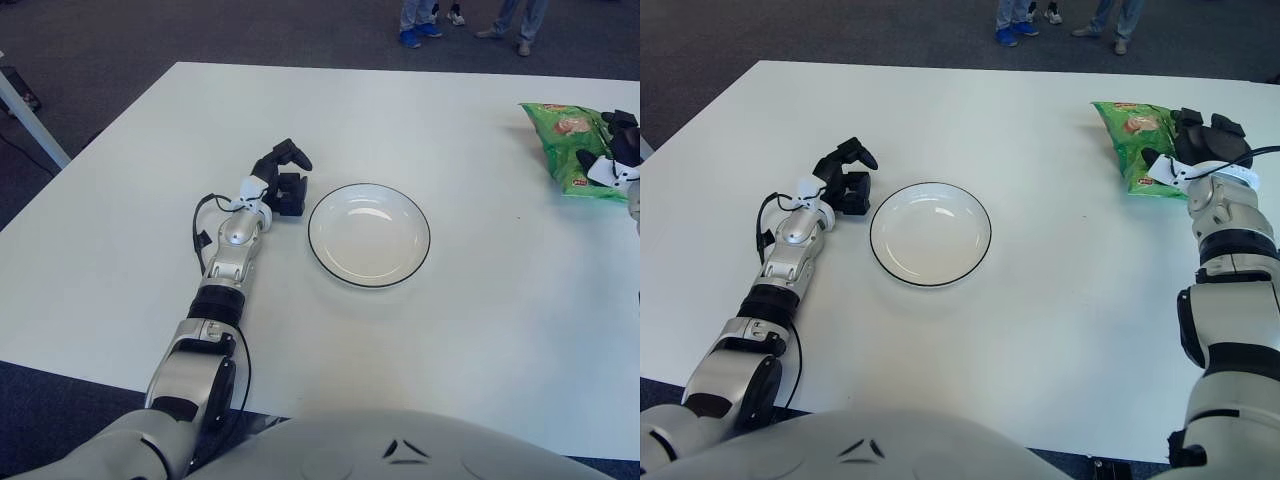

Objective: Put the snack into the plate.

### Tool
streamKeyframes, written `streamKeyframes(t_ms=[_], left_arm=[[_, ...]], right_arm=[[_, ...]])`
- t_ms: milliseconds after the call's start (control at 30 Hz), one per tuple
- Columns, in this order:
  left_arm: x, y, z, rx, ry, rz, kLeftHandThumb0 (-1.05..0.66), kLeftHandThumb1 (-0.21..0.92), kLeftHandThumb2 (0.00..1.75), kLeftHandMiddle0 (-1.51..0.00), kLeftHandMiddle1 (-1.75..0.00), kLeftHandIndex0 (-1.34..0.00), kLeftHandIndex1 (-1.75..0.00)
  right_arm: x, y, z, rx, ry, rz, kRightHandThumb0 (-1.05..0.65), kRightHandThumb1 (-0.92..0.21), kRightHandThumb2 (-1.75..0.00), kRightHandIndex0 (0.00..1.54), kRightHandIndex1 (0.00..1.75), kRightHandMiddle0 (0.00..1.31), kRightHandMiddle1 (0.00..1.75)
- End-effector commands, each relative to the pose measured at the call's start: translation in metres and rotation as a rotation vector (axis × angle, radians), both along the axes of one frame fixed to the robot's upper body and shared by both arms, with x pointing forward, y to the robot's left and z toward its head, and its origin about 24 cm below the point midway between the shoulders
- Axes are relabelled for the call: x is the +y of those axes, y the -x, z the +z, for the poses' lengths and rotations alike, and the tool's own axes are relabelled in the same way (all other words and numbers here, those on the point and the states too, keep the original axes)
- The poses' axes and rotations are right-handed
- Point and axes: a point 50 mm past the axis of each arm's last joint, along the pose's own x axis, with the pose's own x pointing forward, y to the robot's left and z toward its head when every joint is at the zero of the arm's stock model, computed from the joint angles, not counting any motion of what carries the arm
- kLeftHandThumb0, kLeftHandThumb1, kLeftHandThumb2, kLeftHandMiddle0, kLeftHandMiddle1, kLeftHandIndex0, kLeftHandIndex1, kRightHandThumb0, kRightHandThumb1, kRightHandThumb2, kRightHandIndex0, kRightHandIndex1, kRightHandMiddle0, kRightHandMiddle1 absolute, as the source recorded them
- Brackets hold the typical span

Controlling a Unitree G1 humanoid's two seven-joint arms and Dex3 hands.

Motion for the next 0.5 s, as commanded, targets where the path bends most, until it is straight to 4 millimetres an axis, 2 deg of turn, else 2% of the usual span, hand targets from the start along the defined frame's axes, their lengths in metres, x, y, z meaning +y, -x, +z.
streamKeyframes(t_ms=[0,467], left_arm=[[0.006,0.014,-0.029,0.092,-0.007,0.028,-0.49,0.29,1.35,-1.25,-1.75,-0.64,-1.75],[0.008,0.014,-0.029,0.096,-0.009,0.027,-0.5,0.27,1.37,-1.26,-1.75,-0.65,-1.75]], right_arm=[[0.005,-0.003,-0.006,0.024,-0.039,-0.001,-0.89,-0.92,-1.17,0.0,0.0,0.0,0.31],[0.01,-0.003,-0.018,0.07,-0.1,0.017,-0.91,-0.92,-1.19,0.0,0.0,0.0,0.42]])
